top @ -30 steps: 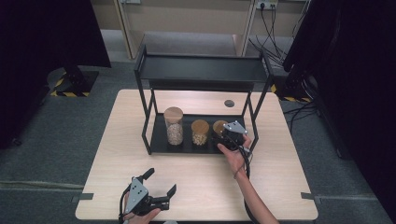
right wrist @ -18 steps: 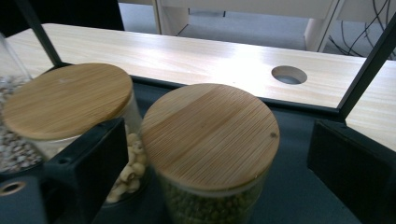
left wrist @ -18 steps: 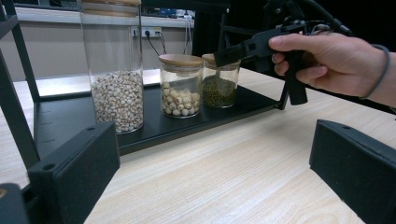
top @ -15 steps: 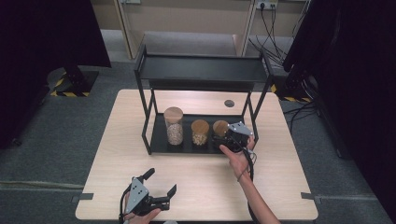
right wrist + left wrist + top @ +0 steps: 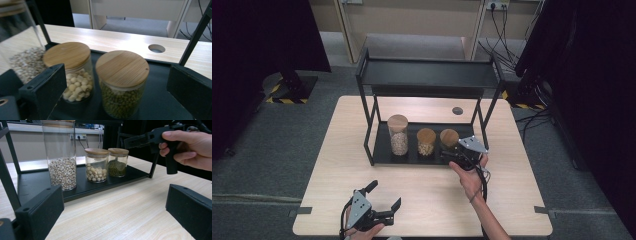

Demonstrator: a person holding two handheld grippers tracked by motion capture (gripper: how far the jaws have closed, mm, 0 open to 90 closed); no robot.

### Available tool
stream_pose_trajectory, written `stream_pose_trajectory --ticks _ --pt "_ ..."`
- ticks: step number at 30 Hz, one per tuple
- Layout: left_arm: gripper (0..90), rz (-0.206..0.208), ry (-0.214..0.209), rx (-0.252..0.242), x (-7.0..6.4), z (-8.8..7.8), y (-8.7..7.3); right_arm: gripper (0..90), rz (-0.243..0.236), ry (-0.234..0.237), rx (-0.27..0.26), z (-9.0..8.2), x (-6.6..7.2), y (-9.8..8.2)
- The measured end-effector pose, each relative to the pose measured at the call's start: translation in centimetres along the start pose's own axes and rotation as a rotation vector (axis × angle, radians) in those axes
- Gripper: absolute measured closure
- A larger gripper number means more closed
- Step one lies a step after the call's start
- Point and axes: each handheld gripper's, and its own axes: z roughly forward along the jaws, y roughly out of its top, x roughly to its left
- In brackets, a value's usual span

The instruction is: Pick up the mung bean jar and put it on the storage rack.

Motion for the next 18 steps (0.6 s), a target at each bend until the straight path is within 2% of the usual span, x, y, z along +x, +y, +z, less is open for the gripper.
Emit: stream_pose_trajectory --ticks 11,18 --pt "1.1 0.000 0.001 0.001 0.0 0.0 0.0 2.8 -0.015 0.063 -0.045 -2.1 0.5 -0.7" --pt "1.1 0.001 0.003 0.004 0.0 0.1 0.0 2.8 -0.023 0.125 -0.069 -4.1 0.8 -1.5"
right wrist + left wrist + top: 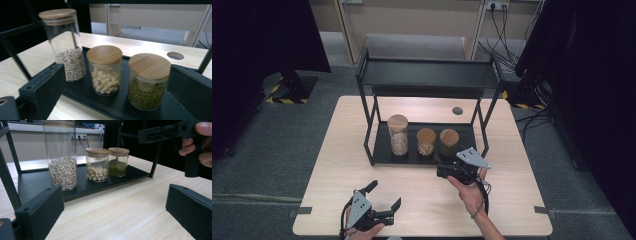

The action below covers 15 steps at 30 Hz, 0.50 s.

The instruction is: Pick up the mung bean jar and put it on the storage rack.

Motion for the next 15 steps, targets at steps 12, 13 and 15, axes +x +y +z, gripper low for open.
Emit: stream_pose_trajectory --ticks 12,13,15 --pt "1.1 -0.001 0.000 0.002 0.0 0.0 0.0 2.7 -0.014 0.073 -0.019 -2.2 0.8 -1.1" --pt "1.1 -0.001 0.000 0.002 0.0 0.0 0.0 2.7 -0.014 0.073 -0.019 -2.2 0.8 -1.1" --pt "1.1 -0.001 0.001 0.001 0.0 0.0 0.0 2.6 -0.014 0.084 -0.022 -2.5 1.0 -1.3"
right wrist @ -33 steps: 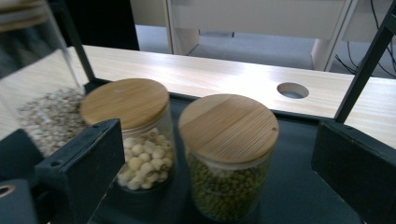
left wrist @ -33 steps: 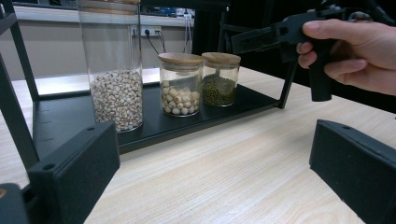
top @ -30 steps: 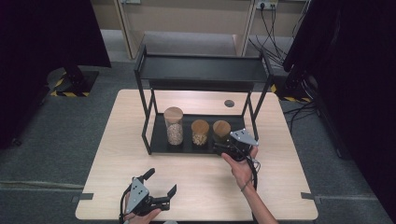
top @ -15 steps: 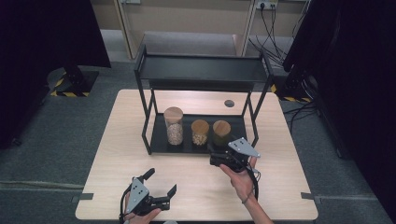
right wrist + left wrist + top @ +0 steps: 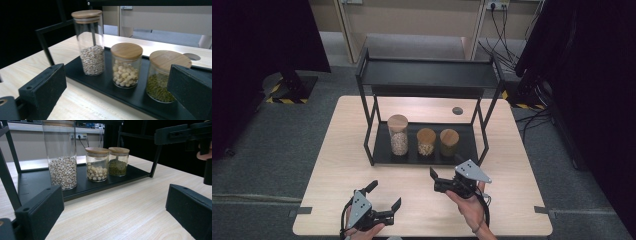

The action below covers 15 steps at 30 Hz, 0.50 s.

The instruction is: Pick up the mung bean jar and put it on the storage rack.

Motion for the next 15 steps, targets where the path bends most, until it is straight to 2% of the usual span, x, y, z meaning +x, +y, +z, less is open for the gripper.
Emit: stream_pose_trajectory --ticks 15 --pt "1.1 0.001 0.005 -0.003 0.0 -0.1 0.0 2.6 -0.019 0.070 -0.017 -2.1 1.3 -1.3"
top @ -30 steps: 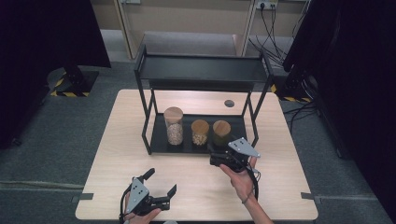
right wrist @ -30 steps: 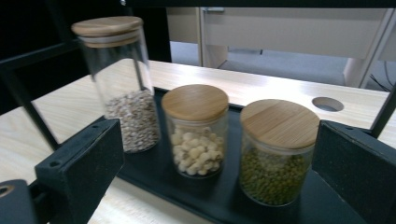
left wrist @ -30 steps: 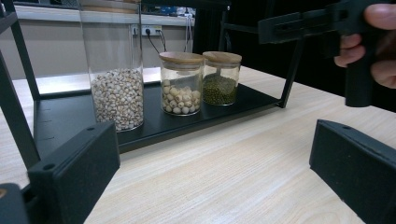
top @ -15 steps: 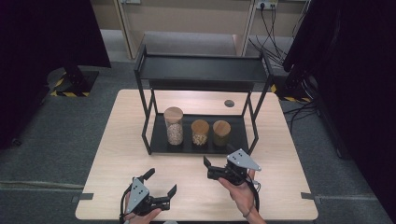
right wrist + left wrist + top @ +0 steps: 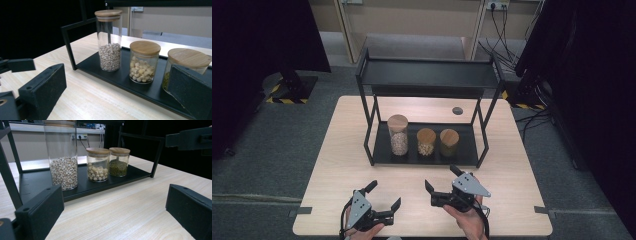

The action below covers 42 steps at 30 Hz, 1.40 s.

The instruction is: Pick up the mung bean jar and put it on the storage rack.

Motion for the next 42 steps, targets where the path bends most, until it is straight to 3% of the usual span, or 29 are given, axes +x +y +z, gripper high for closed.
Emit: stream_pose_trajectory --ticks 18,42 --pt "1.1 0.004 0.001 -0.002 0.0 0.0 0.0 2.5 0.011 0.035 -0.001 -1.6 0.8 -1.7" --pt "1.1 0.006 0.000 -0.008 0.0 -0.1 0.0 2.6 0.007 0.031 0.025 -1.8 0.9 -3.1"
